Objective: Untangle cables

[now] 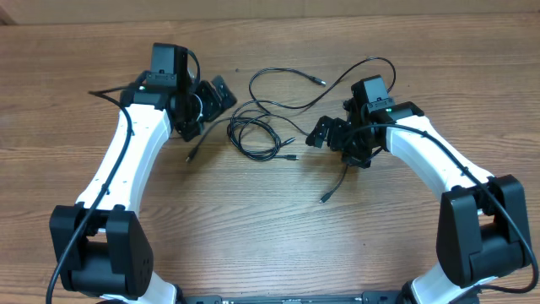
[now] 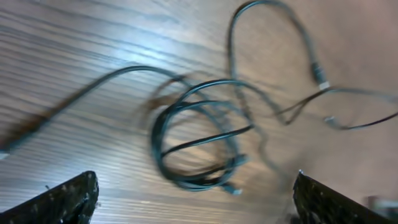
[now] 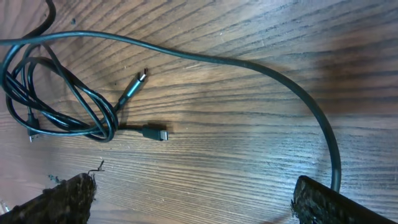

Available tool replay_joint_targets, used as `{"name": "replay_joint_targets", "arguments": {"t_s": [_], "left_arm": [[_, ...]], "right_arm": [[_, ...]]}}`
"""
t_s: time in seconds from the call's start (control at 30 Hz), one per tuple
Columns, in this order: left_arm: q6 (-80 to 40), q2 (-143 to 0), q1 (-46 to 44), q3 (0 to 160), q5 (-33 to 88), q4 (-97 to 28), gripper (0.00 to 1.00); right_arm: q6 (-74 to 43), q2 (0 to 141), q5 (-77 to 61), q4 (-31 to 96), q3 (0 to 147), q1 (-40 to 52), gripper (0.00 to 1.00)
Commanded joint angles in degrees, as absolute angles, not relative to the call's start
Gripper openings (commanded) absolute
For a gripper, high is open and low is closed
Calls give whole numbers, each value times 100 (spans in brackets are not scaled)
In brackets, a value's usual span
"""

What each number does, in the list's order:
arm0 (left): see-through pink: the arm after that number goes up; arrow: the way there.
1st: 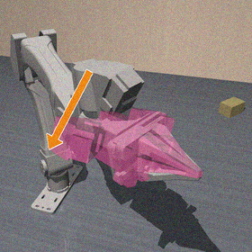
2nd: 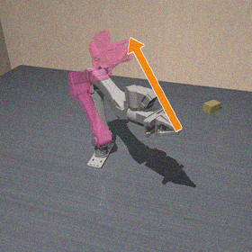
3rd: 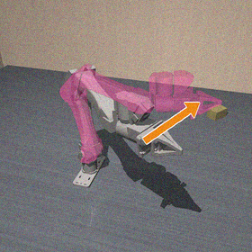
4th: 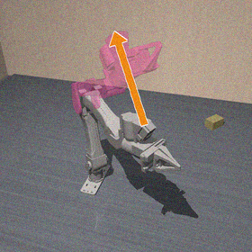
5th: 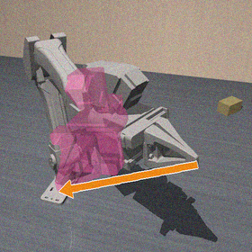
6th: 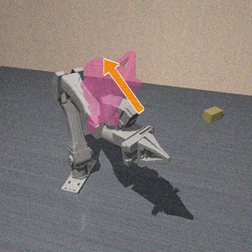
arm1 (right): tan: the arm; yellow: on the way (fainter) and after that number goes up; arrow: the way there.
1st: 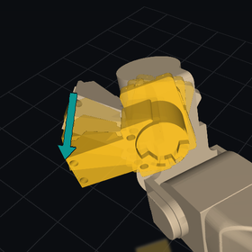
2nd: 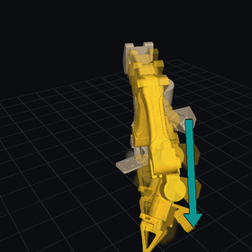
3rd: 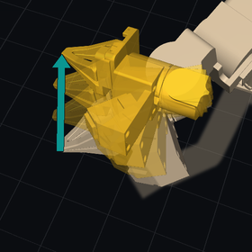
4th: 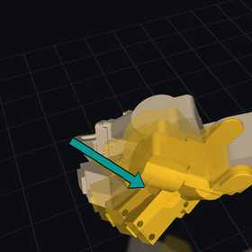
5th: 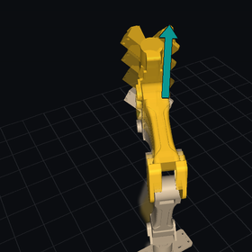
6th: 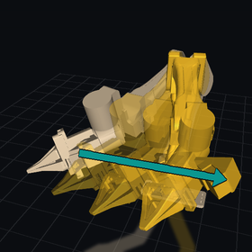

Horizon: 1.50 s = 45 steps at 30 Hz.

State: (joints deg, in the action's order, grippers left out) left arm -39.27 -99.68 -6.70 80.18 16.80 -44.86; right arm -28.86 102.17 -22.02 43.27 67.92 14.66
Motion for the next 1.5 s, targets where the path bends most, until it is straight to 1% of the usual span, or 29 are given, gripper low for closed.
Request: {"name": "replay_joint_targets", "arguments": {"t_s": [0.0,0.2,0.33,0.43,0.53,0.57,0.63,0.67,0.73,0.9,1.13,1.37,1.47], "left_arm": [[-3022,-9911,-854,8097,1004,-4729,100],[-3159,-9911,-1190,7907,639,-4731,100],[-3837,-9913,-1374,7634,440,-4609,100],[-4737,-9913,-1579,7194,-23,-4576,100],[-4853,-9913,-1710,6810,-38,-4222,100],[-4853,-9913,-1739,6731,-45,-4139,98],[-5000,-9913,-1800,6582,-40,-3983,88],[-5227,-9913,-1841,6436,-47,-3822,84],[-5408,-9913,-1872,6265,-40,-3553,85],[-5664,-9913,-1896,6082,-19,-3227,86],[-5664,-9983,-1896,6082,-152,-2904,86],[-5662,-10604,-1940,6082,-132,-2630,87],[-5662,-10910,-1979,6082,119,-2635,80]], "right_arm": [[-2873,10224,-2145,4274,6744,1446,100],[-2875,10224,-2147,4274,6744,1448,100],[-2875,10224,-2147,4272,6744,1448,100],[-2875,10224,-2147,4298,6744,1448,100],[-2875,10224,-2147,4311,6744,1448,100],[-2875,10224,-2147,4311,6744,1448,100],[-2875,10224,-2147,4311,6744,1448,100],[-2875,10224,-2147,4311,6744,1452,100],[-2875,10224,-2147,4313,6744,1452,100],[-2875,10224,-2150,4329,6744,1455,100],[-2875,10224,-2147,4313,6744,1457,100],[-2875,10224,-2150,4316,6744,1457,100],[-2875,10224,-2150,4318,6744,1457,100]]}}
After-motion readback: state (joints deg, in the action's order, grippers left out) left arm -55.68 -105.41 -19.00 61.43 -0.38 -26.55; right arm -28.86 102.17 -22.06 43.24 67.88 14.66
